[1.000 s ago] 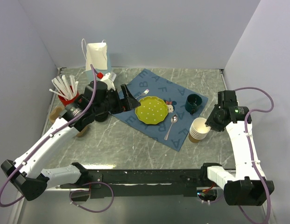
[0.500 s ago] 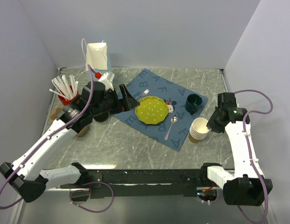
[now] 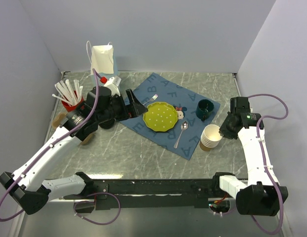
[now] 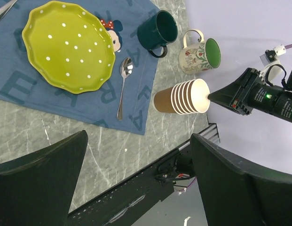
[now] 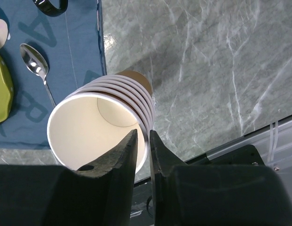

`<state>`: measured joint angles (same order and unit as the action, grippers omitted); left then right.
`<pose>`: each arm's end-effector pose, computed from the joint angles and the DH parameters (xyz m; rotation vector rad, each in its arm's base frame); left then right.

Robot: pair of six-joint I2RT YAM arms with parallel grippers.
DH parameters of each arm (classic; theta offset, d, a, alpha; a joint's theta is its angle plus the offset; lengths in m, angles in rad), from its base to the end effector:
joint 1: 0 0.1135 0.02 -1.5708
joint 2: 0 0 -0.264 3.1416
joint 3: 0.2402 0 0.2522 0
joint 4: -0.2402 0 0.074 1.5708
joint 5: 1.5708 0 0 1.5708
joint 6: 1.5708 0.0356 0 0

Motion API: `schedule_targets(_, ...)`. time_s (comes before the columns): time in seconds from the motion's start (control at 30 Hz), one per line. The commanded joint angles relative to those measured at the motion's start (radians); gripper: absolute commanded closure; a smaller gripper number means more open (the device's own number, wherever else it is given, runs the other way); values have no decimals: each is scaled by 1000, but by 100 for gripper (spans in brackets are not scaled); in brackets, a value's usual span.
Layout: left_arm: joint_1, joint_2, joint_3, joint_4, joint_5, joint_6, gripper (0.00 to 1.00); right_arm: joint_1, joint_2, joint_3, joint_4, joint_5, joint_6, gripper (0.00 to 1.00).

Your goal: Pack the takeout coffee

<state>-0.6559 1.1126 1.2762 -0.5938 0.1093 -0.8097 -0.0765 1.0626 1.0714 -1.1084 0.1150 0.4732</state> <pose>0.1835 -0.1461 0.4037 -0.0902 2.1559 -1.0129 0.1848 -0.0183 0.3088 0.7566 2.5478 -0.0243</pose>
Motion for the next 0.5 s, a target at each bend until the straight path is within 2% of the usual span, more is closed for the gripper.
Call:
schedule_targets(0.0,2,-31,-12,34,-5,-25,3,-8,11,-5,33,12,-8,76)
schedule_targets(0.47,2,-53,-38,48,-14,-52,3,-11,17,-21,47,12,-8,79)
